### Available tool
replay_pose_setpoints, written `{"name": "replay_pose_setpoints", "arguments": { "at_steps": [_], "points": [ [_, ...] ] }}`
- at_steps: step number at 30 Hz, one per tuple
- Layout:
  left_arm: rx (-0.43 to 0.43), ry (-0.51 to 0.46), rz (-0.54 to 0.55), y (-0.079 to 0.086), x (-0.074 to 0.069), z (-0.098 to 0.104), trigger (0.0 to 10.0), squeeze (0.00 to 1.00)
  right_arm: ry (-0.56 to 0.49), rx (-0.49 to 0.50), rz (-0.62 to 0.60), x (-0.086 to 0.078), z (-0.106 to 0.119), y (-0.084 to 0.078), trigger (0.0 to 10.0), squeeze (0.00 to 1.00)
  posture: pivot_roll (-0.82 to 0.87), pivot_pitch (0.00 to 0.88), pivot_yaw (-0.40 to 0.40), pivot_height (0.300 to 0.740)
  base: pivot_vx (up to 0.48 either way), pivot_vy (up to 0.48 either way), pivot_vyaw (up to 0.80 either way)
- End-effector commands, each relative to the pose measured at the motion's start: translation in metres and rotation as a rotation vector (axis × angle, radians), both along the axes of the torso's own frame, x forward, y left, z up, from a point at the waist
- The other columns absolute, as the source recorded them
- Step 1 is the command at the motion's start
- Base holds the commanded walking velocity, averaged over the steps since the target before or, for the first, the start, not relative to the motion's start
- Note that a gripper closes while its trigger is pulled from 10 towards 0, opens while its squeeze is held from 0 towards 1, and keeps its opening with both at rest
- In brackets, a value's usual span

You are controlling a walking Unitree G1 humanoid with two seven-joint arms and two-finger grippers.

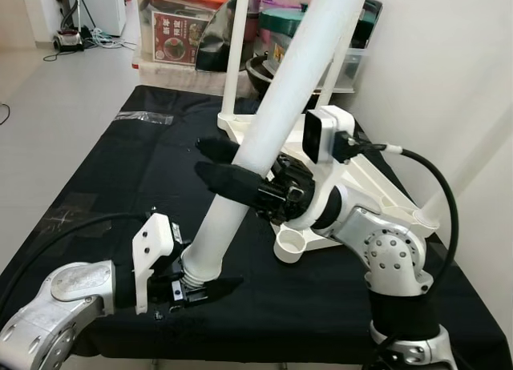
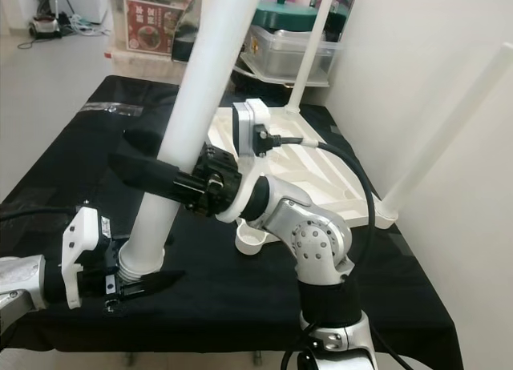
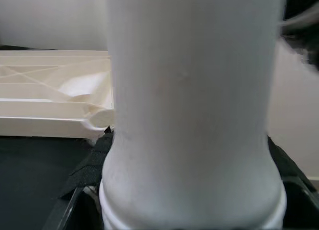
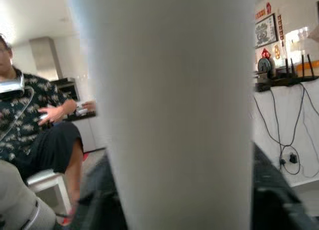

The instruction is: Building children table

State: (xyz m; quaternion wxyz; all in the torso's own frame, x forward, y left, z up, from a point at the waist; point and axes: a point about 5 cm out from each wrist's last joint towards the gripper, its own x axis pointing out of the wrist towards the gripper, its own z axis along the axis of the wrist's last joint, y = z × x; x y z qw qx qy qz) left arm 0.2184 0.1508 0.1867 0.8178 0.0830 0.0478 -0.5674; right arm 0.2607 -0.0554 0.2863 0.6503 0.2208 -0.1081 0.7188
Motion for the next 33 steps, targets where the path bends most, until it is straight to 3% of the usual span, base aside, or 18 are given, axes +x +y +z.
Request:
{"name": "replay_pose_setpoints", "arguments": {
  "at_steps": [1,10,11,12,13,15,19,21,25,27,29,30,33],
  "points": [
    [0.042,0.028,-0.032,-0.004,-0.004,-0.006,10.0,0.00,-0.027,0.017,0.083,-0.009,0.003,0.006,0.0,0.00,0.15,0.000,-0.145,0.740,0.000,0.000,0.00],
    [0.060,0.023,-0.028,0.000,-0.007,-0.006,10.0,0.00,-0.025,0.011,0.091,-0.010,-0.002,0.004,0.0,0.00,0.15,0.000,-0.141,0.740,0.000,0.000,0.00],
    [0.057,0.003,-0.017,0.001,-0.006,-0.005,10.0,0.17,-0.022,0.011,0.088,-0.010,-0.003,0.004,0.0,0.00,0.15,0.000,-0.141,0.740,0.000,0.000,0.00],
    [0.057,0.003,-0.017,0.001,-0.006,-0.005,10.0,0.17,-0.022,0.011,0.088,-0.010,-0.003,0.004,0.0,0.00,0.15,0.000,-0.141,0.740,0.000,0.000,0.00],
    [0.030,-0.029,0.058,0.007,0.006,-0.003,10.0,1.00,-0.018,0.007,0.068,-0.009,-0.005,0.004,0.0,0.00,0.15,0.000,-0.140,0.740,0.000,0.000,0.00],
    [0.030,-0.029,0.058,0.007,0.006,-0.003,10.0,1.00,-0.018,0.007,0.068,-0.009,-0.005,0.004,0.0,0.00,0.15,0.000,-0.140,0.740,0.000,0.000,0.00],
    [-0.058,-0.116,0.248,0.024,0.026,0.013,10.0,1.00,-0.043,-0.033,-0.029,0.002,-0.010,-0.004,0.0,0.00,0.15,0.000,-0.141,0.740,0.000,0.000,0.00],
    [-0.068,-0.125,0.269,0.026,0.027,0.015,10.0,1.00,-0.049,-0.041,-0.043,0.004,-0.010,-0.006,0.0,0.00,0.14,0.000,-0.141,0.740,0.000,0.000,0.00],
    [-0.076,-0.118,0.278,0.029,0.025,0.016,10.0,1.00,-0.058,-0.057,-0.081,0.009,-0.011,-0.011,0.0,0.00,0.14,0.000,-0.145,0.740,0.000,0.000,0.00],
    [-0.062,-0.100,0.273,0.033,0.012,0.016,10.0,1.00,-0.093,-0.123,-0.192,0.025,-0.013,-0.029,0.0,0.00,0.14,0.000,-0.149,0.740,0.000,0.000,0.00],
    [-0.071,-0.092,0.285,0.035,0.007,0.016,10.0,1.00,-0.109,-0.159,-0.238,0.032,-0.014,-0.038,0.0,0.00,0.14,0.000,-0.156,0.740,0.000,0.000,0.00],
    [-0.077,-0.084,0.297,0.037,0.002,0.016,10.0,0.00,-0.122,-0.198,-0.281,0.037,-0.016,-0.046,0.0,0.00,0.14,0.000,-0.159,0.740,0.000,0.000,0.00],
    [-0.079,-0.078,0.306,0.038,0.000,0.014,10.0,0.00,-0.126,-0.230,-0.318,0.042,-0.017,-0.052,0.0,0.00,0.14,0.000,-0.168,0.740,0.000,0.000,0.00]
  ]
}}
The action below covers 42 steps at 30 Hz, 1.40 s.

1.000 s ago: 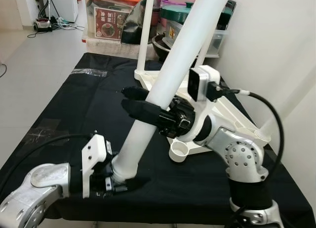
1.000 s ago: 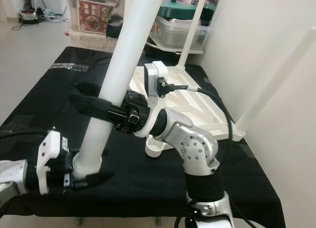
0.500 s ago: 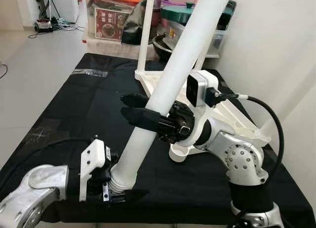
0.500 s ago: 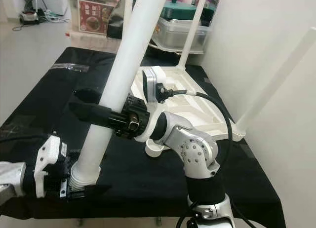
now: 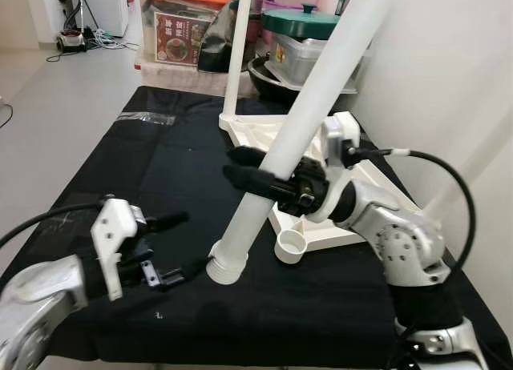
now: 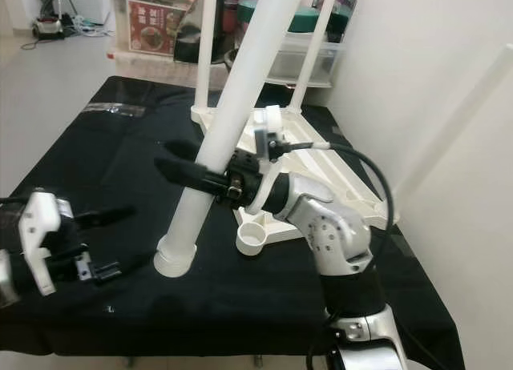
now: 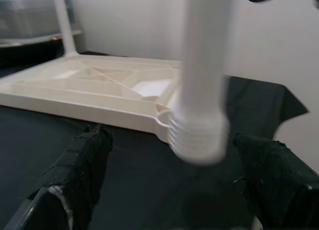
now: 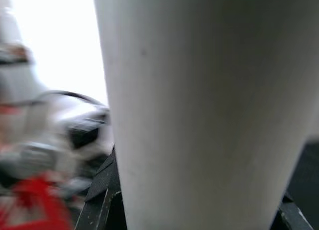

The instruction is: Building children table

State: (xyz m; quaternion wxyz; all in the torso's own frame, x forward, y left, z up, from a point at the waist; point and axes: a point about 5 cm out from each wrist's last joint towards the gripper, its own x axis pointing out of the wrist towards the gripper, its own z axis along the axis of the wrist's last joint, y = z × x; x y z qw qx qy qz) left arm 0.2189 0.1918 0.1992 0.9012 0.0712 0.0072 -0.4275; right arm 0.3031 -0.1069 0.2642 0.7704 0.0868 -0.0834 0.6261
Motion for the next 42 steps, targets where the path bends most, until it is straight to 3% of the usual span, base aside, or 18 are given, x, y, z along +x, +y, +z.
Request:
{"name": "replay_pose_setpoints", "arguments": {
  "at_steps": [1,5,7,10,14,18,26,32,42],
  "points": [
    [-0.014,0.008,-0.008,-0.003,-0.003,0.000,10.0,0.00,-0.036,-0.011,-0.026,0.003,0.004,-0.003,0.0,0.00,0.14,0.000,-0.168,0.740,0.000,0.000,0.00],
    [-0.004,0.029,-0.012,-0.005,-0.010,-0.007,10.0,0.00,-0.052,-0.059,-0.138,0.016,0.001,-0.007,0.0,0.00,0.15,0.000,-0.174,0.740,0.000,0.000,0.00],
    [-0.004,0.016,0.056,0.001,-0.007,-0.009,10.0,0.00,-0.080,-0.096,-0.248,0.027,-0.002,-0.011,0.0,0.00,0.15,0.000,-0.175,0.740,0.000,0.000,0.00],
    [-0.004,0.011,0.085,0.004,-0.006,-0.009,10.0,0.00,-0.090,-0.108,-0.289,0.031,-0.003,-0.013,0.0,0.00,0.15,0.000,-0.175,0.740,0.000,0.000,0.00],
    [-0.008,-0.022,0.202,0.012,0.000,-0.010,10.0,0.00,-0.123,-0.137,-0.364,0.037,-0.007,-0.016,0.0,0.00,0.15,0.000,-0.177,0.740,0.000,0.000,0.00],
    [-0.035,-0.046,0.389,0.023,0.004,-0.013,10.0,0.00,-0.176,-0.192,-0.449,0.042,-0.017,-0.021,0.0,0.00,0.15,0.000,-0.179,0.740,0.000,0.000,0.00],
    [-0.053,-0.041,0.447,0.026,0.002,-0.017,10.0,0.00,-0.209,-0.248,-0.475,0.039,-0.031,-0.023,0.0,0.00,0.15,0.000,-0.181,0.740,0.000,0.000,0.00],
    [-0.076,-0.050,0.502,0.027,0.002,-0.019,10.0,0.00,-0.224,-0.306,-0.483,0.027,-0.058,-0.023,0.0,0.00,0.15,0.000,-0.183,0.740,0.000,0.000,0.00],
    [-0.100,-0.057,0.532,0.026,0.004,-0.019,10.0,0.00,-0.208,-0.325,-0.518,0.016,-0.076,-0.028,0.0,0.00,0.14,0.000,-0.174,0.740,0.000,0.000,0.00]
  ]
}}
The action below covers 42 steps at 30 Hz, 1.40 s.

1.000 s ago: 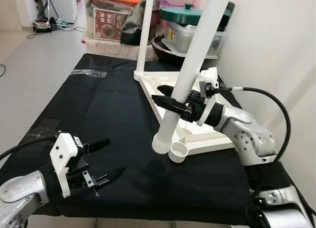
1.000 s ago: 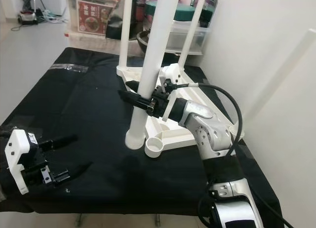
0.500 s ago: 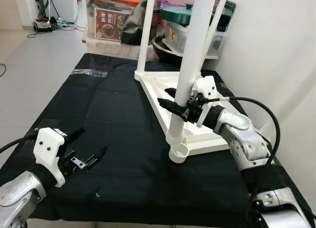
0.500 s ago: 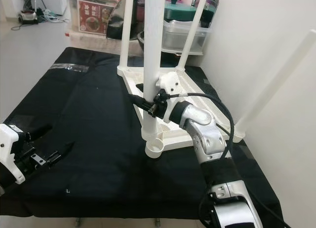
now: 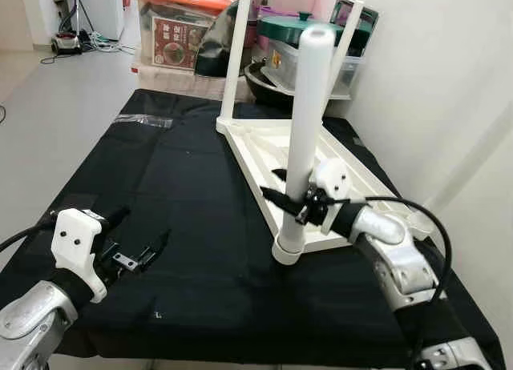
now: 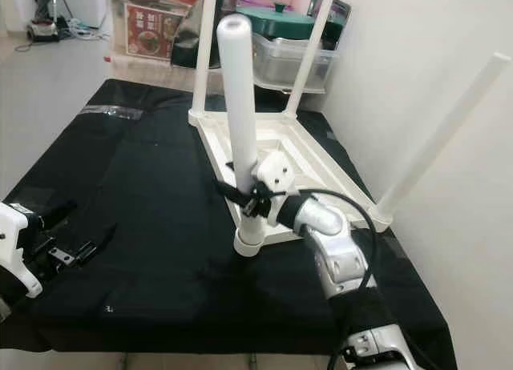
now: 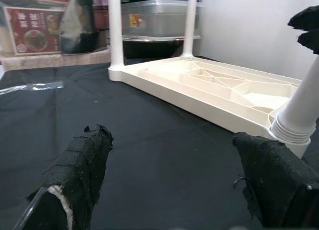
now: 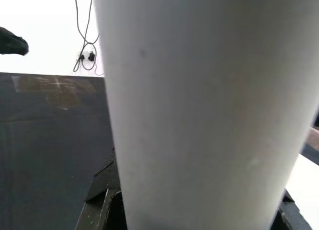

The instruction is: Building children table

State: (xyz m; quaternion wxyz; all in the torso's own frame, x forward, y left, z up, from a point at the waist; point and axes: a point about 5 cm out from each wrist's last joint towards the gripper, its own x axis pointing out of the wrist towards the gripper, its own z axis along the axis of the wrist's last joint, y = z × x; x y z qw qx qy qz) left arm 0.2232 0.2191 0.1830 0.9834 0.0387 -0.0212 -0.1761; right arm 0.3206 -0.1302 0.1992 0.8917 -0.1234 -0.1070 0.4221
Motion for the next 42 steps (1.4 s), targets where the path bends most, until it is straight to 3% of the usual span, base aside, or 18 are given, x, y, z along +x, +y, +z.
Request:
{"name": "replay_pose_setpoints", "arguments": {
  "at_steps": [1,10,23,29,36,38,42],
  "points": [
    [-0.009,0.002,0.006,-0.001,0.000,-0.002,10.0,0.00,0.047,-0.026,-0.014,-0.002,-0.011,-0.004,0.0,0.00,0.14,0.000,-0.174,0.740,0.000,0.000,0.00],
    [-0.036,-0.001,0.022,-0.004,0.002,-0.004,10.0,0.00,0.084,0.041,-0.009,-0.013,-0.019,0.003,0.0,0.00,0.13,0.000,-0.173,0.740,0.000,0.000,0.00],
    [-0.070,-0.002,0.069,0.000,-0.002,-0.004,10.0,0.00,0.259,0.204,-0.001,-0.005,-0.024,0.008,0.0,0.00,0.16,0.000,-0.205,0.740,0.000,0.000,0.00],
    [-0.074,0.002,0.084,0.002,-0.002,-0.005,10.0,0.00,0.275,0.218,0.041,-0.013,-0.025,0.019,0.0,0.00,0.15,0.000,-0.203,0.740,0.000,0.000,0.00],
    [-0.078,0.004,0.085,0.002,0.001,-0.006,10.0,0.00,0.299,0.227,0.030,-0.016,-0.031,0.021,0.0,0.00,0.15,0.000,-0.199,0.740,0.000,0.000,0.00],
    [-0.081,0.004,0.092,0.003,0.002,-0.006,10.0,0.00,0.324,0.226,-0.021,-0.014,-0.035,0.018,0.0,0.00,0.15,0.000,-0.198,0.740,0.000,0.000,0.00],
    [-0.081,0.006,0.097,0.004,0.003,-0.007,10.0,0.00,0.387,0.249,-0.256,0.002,-0.045,0.010,0.0,0.00,0.15,0.000,-0.199,0.740,0.000,0.000,0.00]
  ]
}}
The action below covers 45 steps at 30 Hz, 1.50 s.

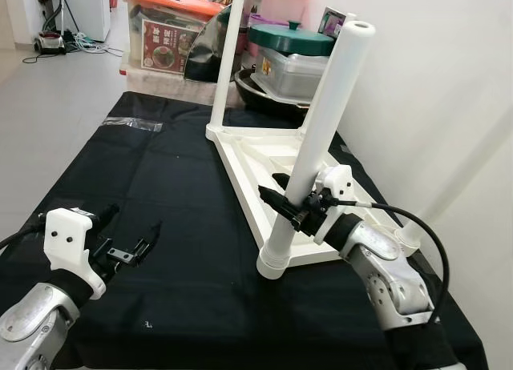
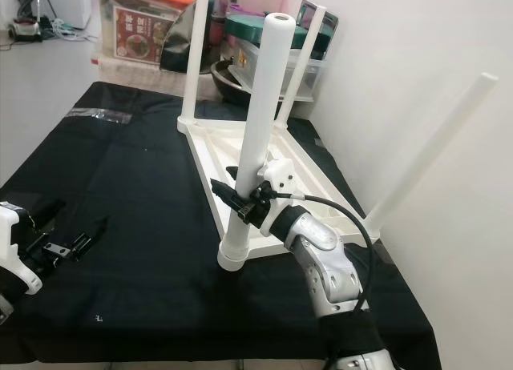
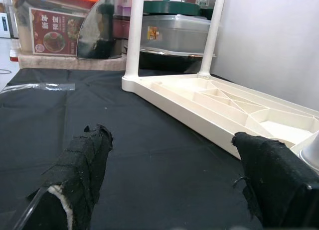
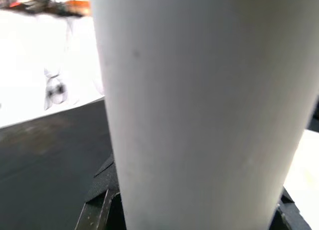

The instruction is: Building children table

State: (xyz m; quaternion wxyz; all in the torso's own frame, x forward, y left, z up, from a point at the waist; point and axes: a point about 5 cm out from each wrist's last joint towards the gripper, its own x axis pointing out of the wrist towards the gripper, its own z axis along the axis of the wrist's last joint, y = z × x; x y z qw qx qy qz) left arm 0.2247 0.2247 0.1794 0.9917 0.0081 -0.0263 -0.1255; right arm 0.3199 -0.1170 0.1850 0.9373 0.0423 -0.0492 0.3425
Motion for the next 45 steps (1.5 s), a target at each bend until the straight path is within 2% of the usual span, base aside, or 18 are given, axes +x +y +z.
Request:
{"name": "replay_pose_setpoints", "arguments": {
  "at_steps": [1,2,4,5,6,9,11,13,17,25,30,31,33,34,39,40,41,45],
  "points": [
    [-0.016,0.009,-0.003,-0.002,0.002,-0.003,10.0,0.00,0.188,-0.024,-0.127,0.006,-0.033,-0.006,0.0,0.00,0.15,0.000,-0.199,0.740,0.000,0.000,0.00],
    [-0.016,0.009,-0.003,-0.002,0.002,-0.003,10.0,0.00,0.188,-0.024,-0.127,0.006,-0.033,-0.006,0.0,0.00,0.15,0.000,-0.199,0.740,0.000,0.000,0.00],
    [-0.015,0.010,0.005,-0.001,0.003,-0.004,10.0,0.00,0.293,0.000,-0.374,0.015,-0.045,-0.020,0.0,0.00,0.15,0.000,-0.198,0.740,0.000,0.000,0.00],
    [-0.015,0.010,0.005,-0.001,0.003,-0.004,10.0,0.00,0.293,0.000,-0.374,0.015,-0.045,-0.020,0.0,0.00,0.15,0.000,-0.198,0.740,0.000,0.000,0.00],
    [-0.012,0.010,0.011,-0.001,0.003,-0.004,10.0,0.00,0.336,0.018,-0.493,0.016,-0.051,-0.027,0.0,0.00,0.15,0.000,-0.196,0.740,0.000,0.000,0.00],
    [-0.011,0.010,0.015,0.000,0.003,-0.004,10.0,0.00,0.363,0.028,-0.568,0.016,-0.054,-0.031,0.0,0.00,0.15,0.000,-0.196,0.740,0.000,0.000,0.00],
    [-0.008,0.014,0.024,0.001,0.003,-0.004,10.0,0.00,0.397,0.043,-0.657,0.010,-0.059,-0.035,0.0,0.00,0.16,0.000,-0.193,0.740,0.000,0.000,0.00],
    [0.000,0.022,0.039,0.004,0.002,-0.005,10.0,0.00,0.421,0.043,-0.847,-0.004,-0.061,-0.044,0.0,0.00,0.15,0.000,-0.188,0.740,0.000,0.000,0.00],
    [0.006,0.028,0.050,0.006,0.002,-0.006,10.0,0.00,0.395,0.022,-1.006,-0.015,-0.051,-0.052,0.0,0.00,0.15,0.000,-0.185,0.740,0.000,0.000,0.00],
    [0.017,0.033,0.098,0.009,0.008,-0.004,10.0,0.00,0.429,0.007,-1.140,-0.013,-0.044,-0.059,0.0,0.00,0.15,0.000,-0.182,0.740,0.000,0.000,0.00],
    [0.014,0.022,0.105,0.007,0.010,-0.001,10.0,0.00,0.452,0.009,-1.112,-0.013,-0.046,-0.052,0.0,0.00,0.15,0.000,-0.182,0.740,0.000,0.000,0.00],
    [0.014,0.019,0.102,0.006,0.011,-0.001,10.0,0.00,0.467,0.012,-1.093,-0.014,-0.047,-0.049,4.4,0.00,0.14,0.000,-0.179,0.740,0.000,0.000,0.00],
    [0.014,0.019,0.102,0.006,0.011,-0.001,10.0,0.00,0.467,0.012,-1.093,-0.014,-0.047,-0.049,4.4,0.00,0.14,0.000,-0.179,0.740,0.000,0.000,0.00],
    [0.014,0.018,0.098,0.004,0.012,-0.001,10.0,0.00,0.476,0.016,-1.078,-0.014,-0.047,-0.046,10.0,0.00,0.14,0.000,-0.179,0.740,0.000,0.000,0.00],
    [0.021,0.022,0.084,0.002,0.014,-0.004,10.0,0.00,0.465,0.034,-1.049,-0.016,-0.041,-0.042,10.0,0.00,0.14,0.000,-0.170,0.740,0.000,0.000,0.00],
    [0.022,0.022,0.082,0.002,0.014,-0.004,10.0,0.00,0.457,0.047,-1.031,-0.015,-0.038,-0.041,10.0,0.07,0.14,0.000,-0.170,0.740,0.000,0.000,0.00],
    [0.024,0.021,0.080,0.002,0.015,-0.004,10.0,0.00,0.431,0.065,-1.019,-0.015,-0.033,-0.042,10.0,1.00,0.13,0.000,-0.165,0.740,0.000,0.000,0.00],
    [0.025,0.018,0.079,0.003,0.016,-0.003,10.0,0.00,0.365,0.098,-1.009,-0.013,-0.021,-0.043,10.0,1.00,0.13,0.000,-0.163,0.740,0.000,0.000,0.00]
  ]
}}
